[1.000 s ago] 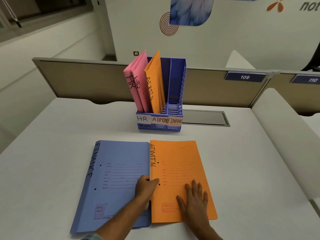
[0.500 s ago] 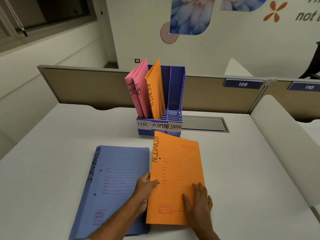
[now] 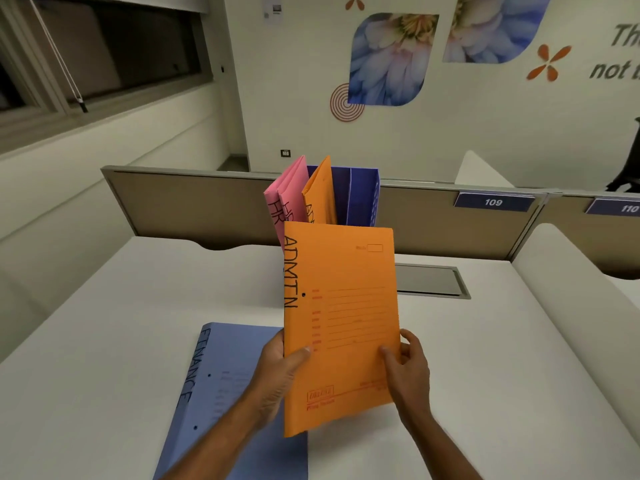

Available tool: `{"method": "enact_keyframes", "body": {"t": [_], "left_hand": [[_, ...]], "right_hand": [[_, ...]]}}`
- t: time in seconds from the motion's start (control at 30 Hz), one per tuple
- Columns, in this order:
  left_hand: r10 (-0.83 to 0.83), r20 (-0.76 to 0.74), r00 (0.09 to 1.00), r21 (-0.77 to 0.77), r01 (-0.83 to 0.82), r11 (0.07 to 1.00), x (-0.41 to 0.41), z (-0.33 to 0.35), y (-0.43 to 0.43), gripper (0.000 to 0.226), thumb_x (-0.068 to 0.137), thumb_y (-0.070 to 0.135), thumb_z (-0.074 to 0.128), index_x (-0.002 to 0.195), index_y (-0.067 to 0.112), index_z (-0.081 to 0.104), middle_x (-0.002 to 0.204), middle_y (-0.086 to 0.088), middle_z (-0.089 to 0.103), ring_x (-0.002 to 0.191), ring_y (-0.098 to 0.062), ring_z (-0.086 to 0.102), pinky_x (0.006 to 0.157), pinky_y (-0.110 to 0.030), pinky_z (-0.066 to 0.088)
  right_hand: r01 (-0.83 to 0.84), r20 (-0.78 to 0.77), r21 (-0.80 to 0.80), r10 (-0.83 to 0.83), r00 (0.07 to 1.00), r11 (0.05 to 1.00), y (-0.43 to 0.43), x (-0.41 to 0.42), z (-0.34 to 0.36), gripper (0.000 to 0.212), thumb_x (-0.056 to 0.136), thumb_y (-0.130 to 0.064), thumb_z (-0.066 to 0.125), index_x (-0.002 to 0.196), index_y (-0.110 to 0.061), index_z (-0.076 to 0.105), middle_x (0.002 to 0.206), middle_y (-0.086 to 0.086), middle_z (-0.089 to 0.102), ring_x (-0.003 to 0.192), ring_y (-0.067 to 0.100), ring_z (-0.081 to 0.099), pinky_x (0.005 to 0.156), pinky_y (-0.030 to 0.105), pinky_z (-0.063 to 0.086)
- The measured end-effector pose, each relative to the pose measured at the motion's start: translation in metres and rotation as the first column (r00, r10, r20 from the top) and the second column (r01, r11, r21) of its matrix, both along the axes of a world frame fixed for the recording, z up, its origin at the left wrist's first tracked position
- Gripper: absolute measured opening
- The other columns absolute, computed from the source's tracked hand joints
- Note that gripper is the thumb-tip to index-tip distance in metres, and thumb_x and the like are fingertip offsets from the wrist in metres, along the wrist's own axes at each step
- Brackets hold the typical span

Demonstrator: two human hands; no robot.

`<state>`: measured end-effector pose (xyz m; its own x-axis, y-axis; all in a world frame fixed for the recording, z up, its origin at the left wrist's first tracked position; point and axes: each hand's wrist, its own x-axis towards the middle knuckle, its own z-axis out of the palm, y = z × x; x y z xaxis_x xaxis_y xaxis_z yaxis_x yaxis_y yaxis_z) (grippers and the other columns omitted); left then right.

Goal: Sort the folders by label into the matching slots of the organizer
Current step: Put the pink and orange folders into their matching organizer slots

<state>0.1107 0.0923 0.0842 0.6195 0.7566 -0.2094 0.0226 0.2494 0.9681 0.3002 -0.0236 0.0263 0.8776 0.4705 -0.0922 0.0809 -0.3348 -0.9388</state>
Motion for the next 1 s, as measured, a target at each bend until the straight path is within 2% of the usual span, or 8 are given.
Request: {"method": "enact_keyframes", "body": {"t": [0.2, 0.27, 0.37, 0.43, 0.5, 0.6, 0.83, 1.0], "left_hand": [[0.114, 0.019, 0.993, -0.019, -0.114, 0.993, 0.02, 0.022, 0.03, 0.029, 0.088, 0.021, 0.072, 0.115, 0.029, 0.065, 0.107, 0.006, 0.077, 0.095, -0.017, 0.074, 0.077, -0.039, 0.061], [0.16, 0.066, 0.985, 0.018, -0.162, 0.987, 0.03, 0.029, 0.038, 0.026, 0.089, 0.022, 0.071, 0.113, 0.031, 0.066, 0.105, 0.008, 0.077, 0.093, -0.015, 0.074, 0.072, -0.035, 0.061], [0.262, 0.138, 0.955, 0.087, -0.276, 0.957, 0.049, 0.042, 0.051, 0.021, 0.091, 0.022, 0.069, 0.109, 0.032, 0.069, 0.105, 0.009, 0.076, 0.094, -0.013, 0.074, 0.075, -0.036, 0.06], [0.339, 0.174, 0.925, 0.125, -0.362, 0.924, 0.064, 0.05, 0.061, 0.017, 0.092, 0.023, 0.068, 0.107, 0.031, 0.071, 0.104, 0.01, 0.076, 0.094, -0.012, 0.073, 0.077, -0.036, 0.059], [0.394, 0.192, 0.899, 0.156, -0.424, 0.892, 0.079, 0.057, 0.072, 0.017, 0.094, 0.027, 0.065, 0.11, 0.03, 0.07, 0.104, 0.011, 0.075, 0.094, -0.013, 0.072, 0.075, -0.033, 0.059], [0.443, 0.19, 0.876, 0.217, -0.477, 0.852, 0.102, 0.065, 0.086, 0.023, 0.097, 0.032, 0.059, 0.119, 0.028, 0.065, 0.111, 0.007, 0.072, 0.097, -0.014, 0.069, 0.079, -0.035, 0.059], [0.541, 0.212, 0.814, 0.324, -0.581, 0.747, 0.144, 0.071, 0.109, 0.035, 0.1, 0.029, 0.052, 0.133, 0.017, 0.056, 0.127, -0.007, 0.064, 0.113, -0.028, 0.062, 0.095, -0.05, 0.054], [0.56, 0.224, 0.798, 0.362, -0.602, 0.712, 0.167, 0.072, 0.127, 0.037, 0.101, 0.027, 0.05, 0.136, 0.015, 0.054, 0.132, -0.008, 0.061, 0.119, -0.027, 0.058, 0.1, -0.05, 0.052]], "right_hand": [[-0.07, 0.066, 0.061, 0.066, 0.996, 0.996, 0.038, 0.012, 0.028, 0.051, 0.093, -0.037, 0.063, 0.138, -0.026, 0.043, 0.134, 0.003, 0.056, 0.119, 0.026, 0.056, 0.097, 0.05, 0.05], [-0.123, 0.115, 0.075, 0.114, 0.987, 0.99, 0.05, 0.012, 0.037, 0.054, 0.092, -0.042, 0.061, 0.139, -0.027, 0.04, 0.135, -0.003, 0.053, 0.118, 0.02, 0.055, 0.095, 0.044, 0.049], [-0.221, 0.177, 0.137, 0.196, 0.965, 0.966, 0.066, 0.006, 0.048, 0.053, 0.089, -0.046, 0.063, 0.135, -0.035, 0.039, 0.13, -0.012, 0.052, 0.114, 0.009, 0.053, 0.09, 0.021, 0.046], [-0.294, 0.19, 0.124, 0.269, 0.944, 0.948, 0.075, 0.0, 0.05, 0.063, 0.085, -0.054, 0.064, 0.139, -0.035, 0.038, 0.137, -0.013, 0.05, 0.123, 0.01, 0.05, 0.098, 0.028, 0.046], [-0.369, 0.196, 0.089, 0.347, 0.917, 0.925, 0.083, -0.007, 0.05, 0.074, 0.078, -0.066, 0.064, 0.141, -0.043, 0.034, 0.138, -0.025, 0.044, 0.124, 0.004, 0.047, 0.1, 0.029, 0.045], [-0.482, 0.231, 0.061, 0.458, 0.858, 0.874, 0.097, -0.012, 0.054, 0.073, 0.072, -0.077, 0.063, 0.134, -0.057, 0.03, 0.124, -0.05, 0.036, 0.116, -0.01, 0.047, 0.089, 0.015, 0.045], [-0.5, 0.217, 0.082, 0.475, 0.853, 0.862, 0.15, 0.005, 0.065, 0.046, 0.087, -0.037, 0.071, 0.123, -0.05, 0.046, 0.109, -0.014, 0.064, 0.094, 0.002, 0.064, 0.08, 0.021, 0.058], [-0.474, 0.24, 0.104, 0.441, 0.865, 0.874, 0.183, 0.021, 0.061, 0.04, 0.089, -0.035, 0.069, 0.124, -0.044, 0.051, 0.109, -0.019, 0.063, 0.094, -0.001, 0.063, 0.073, 0.012, 0.055]]}}
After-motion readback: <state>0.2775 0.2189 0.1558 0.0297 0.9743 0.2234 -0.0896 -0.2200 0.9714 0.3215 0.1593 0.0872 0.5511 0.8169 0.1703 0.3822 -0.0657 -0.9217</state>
